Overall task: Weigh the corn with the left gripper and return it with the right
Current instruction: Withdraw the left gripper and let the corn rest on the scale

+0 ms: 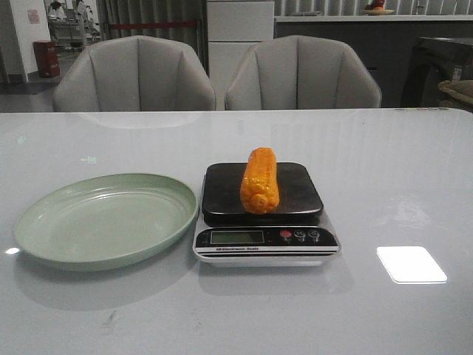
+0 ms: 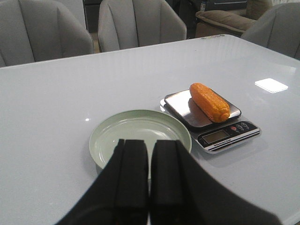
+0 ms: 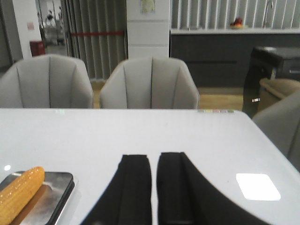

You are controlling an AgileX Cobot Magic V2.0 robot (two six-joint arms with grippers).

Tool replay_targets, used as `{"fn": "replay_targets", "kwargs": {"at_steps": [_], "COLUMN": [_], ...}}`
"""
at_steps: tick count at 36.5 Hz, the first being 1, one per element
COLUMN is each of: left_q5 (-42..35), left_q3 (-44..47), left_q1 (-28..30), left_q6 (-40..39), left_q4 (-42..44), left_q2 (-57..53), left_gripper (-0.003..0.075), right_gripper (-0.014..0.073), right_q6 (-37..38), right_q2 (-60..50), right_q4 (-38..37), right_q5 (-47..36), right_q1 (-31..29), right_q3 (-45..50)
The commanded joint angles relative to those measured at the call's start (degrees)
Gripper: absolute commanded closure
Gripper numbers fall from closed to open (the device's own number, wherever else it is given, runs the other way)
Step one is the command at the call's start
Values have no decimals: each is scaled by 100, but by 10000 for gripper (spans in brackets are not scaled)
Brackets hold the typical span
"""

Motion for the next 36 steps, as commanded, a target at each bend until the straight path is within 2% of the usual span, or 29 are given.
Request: {"fn": "replay_targets", "kwargs": {"at_steps": [1, 7, 15, 22, 25, 30, 36], "left_q5": [-465, -517, -573, -573, -573, -573, -573], "left_q3": [-130, -130, -76, -76, -76, -76, -76], "left_q1": [-6, -6, -6, -6, -6, -6, -6], "left_q6": [10, 10, 10, 10, 10, 10, 10], "left_q4": [-1, -1, -1, -1, -1, -1, -1], "left_q2": [-109, -109, -109, -109, -109, -109, -109], "left_gripper": [606, 606, 606, 606, 606, 606, 606], "right_gripper": [386, 386, 386, 368, 270, -15, -13], "right_q6": [-21, -21, -21, -21, -21, -32, -40], "right_q2": [654, 1238, 1297, 1381, 1545, 2025, 2880], "right_q4": [-58, -58, -1, 678, 738, 738, 733], "right_q5": [249, 487, 402, 426, 457, 690, 831], "right_q1": [-11, -11, 6, 67, 197, 502, 1162], "right_q3": [-537, -592, -592, -592, -619, -872, -1527]}}
